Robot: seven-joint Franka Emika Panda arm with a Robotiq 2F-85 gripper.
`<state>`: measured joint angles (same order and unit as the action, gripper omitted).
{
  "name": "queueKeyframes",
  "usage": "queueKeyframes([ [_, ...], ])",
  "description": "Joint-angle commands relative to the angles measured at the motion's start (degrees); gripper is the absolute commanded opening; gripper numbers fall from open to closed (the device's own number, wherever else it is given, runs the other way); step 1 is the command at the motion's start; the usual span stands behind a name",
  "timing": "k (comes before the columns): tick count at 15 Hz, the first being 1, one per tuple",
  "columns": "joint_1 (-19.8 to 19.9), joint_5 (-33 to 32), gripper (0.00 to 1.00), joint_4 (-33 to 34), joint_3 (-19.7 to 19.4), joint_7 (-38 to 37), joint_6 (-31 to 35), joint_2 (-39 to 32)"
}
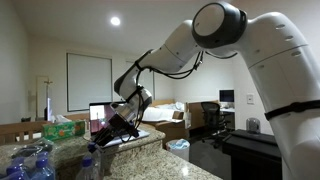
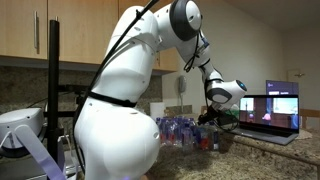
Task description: Move the bottle to the left, pick up the bottle near the laptop and put it together with other bottles on the left
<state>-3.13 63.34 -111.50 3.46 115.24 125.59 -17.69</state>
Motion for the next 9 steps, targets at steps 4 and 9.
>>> queueKeyframes([
  [4, -0.4, -9.0, 0.77, 7.4, 1.2, -11.6, -3.1, -2.6],
  [9, 0.1, -10.7, 1.0, 6.9, 1.6, -12.4, -3.8, -0.9],
])
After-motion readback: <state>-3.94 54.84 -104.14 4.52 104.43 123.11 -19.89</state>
